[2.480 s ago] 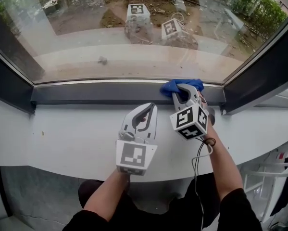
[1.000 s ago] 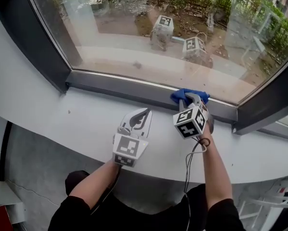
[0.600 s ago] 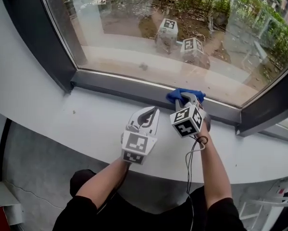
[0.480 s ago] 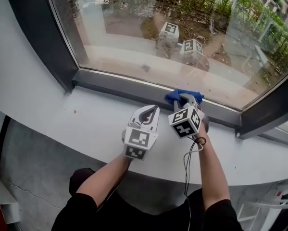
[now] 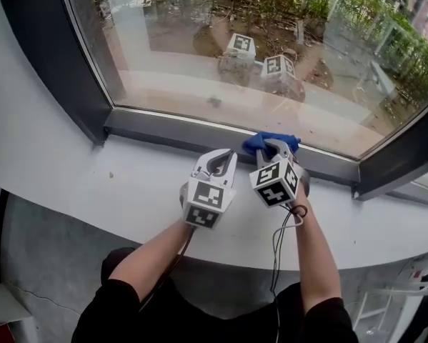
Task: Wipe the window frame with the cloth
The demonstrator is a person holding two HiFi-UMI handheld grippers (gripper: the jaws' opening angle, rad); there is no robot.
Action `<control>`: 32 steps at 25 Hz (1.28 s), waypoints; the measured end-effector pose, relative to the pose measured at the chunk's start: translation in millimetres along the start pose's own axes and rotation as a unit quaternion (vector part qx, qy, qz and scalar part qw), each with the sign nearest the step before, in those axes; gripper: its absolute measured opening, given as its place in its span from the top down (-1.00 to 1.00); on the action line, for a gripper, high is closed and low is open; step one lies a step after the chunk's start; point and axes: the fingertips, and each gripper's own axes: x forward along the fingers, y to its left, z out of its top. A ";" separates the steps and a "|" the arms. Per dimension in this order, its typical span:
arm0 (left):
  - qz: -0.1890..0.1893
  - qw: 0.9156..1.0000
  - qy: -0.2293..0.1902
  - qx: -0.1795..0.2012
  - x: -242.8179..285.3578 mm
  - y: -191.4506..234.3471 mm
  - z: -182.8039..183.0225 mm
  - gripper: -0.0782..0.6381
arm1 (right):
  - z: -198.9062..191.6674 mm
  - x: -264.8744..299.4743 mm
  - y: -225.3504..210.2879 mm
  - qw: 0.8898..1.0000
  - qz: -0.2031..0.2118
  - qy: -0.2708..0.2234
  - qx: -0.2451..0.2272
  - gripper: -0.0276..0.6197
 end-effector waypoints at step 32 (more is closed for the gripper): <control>0.005 0.999 0.017 -0.042 -31.8 68.9 -17.4 0.77 | 67.1 32.6 44.0 1.000 0.011 0.017 -0.007 0.84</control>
